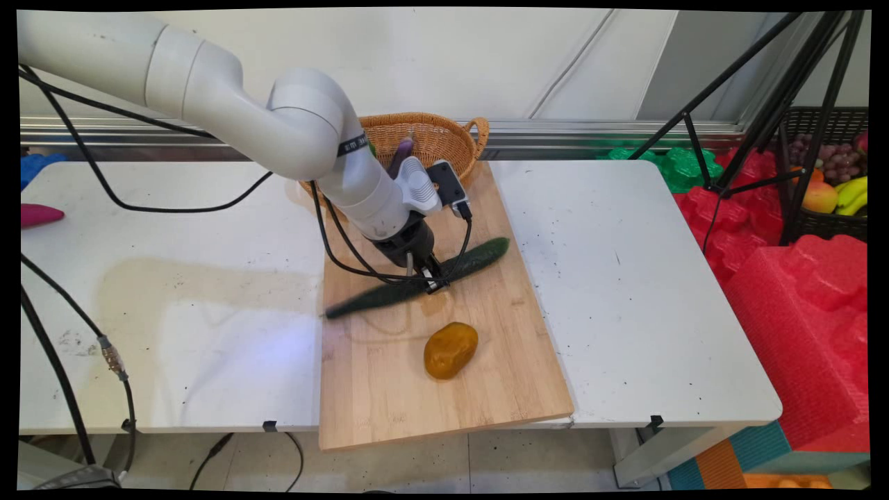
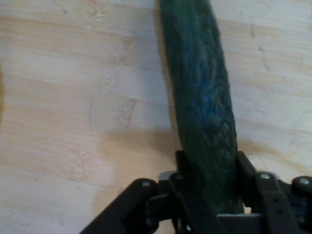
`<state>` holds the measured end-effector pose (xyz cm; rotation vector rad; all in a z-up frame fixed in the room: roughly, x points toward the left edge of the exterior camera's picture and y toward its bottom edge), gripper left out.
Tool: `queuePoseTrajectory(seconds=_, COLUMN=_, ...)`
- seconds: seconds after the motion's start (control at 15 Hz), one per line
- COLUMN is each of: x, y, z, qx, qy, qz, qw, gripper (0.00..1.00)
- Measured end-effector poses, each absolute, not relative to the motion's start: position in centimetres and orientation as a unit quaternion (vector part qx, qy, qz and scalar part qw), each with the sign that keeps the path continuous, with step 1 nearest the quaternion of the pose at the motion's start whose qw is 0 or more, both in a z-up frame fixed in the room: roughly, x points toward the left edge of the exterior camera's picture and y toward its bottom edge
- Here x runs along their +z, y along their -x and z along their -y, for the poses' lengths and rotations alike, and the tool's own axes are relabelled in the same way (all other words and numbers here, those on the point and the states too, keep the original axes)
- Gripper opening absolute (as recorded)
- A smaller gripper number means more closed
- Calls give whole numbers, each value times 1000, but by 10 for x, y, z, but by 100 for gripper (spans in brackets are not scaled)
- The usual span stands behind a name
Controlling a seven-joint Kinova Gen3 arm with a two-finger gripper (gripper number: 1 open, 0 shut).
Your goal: Place the picked object in the vegetable basket
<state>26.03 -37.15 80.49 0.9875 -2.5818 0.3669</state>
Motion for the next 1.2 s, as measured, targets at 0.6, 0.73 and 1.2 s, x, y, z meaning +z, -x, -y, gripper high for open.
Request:
queuePoseTrajectory(seconds=0.6, x=862, y=-271, z=353, qx=163, qy=-346, qz=906, qw=183, gripper=0)
queuePoseTrajectory(seconds=0.73, x=886, y=-273, z=354, qx=176, qy=-348, qz=901, qw=189, gripper=0)
queuePoseTrajectory(seconds=1.2, x=944, y=-284, z=383, qx=226, qy=-362, qz=882, qw=201, gripper=0)
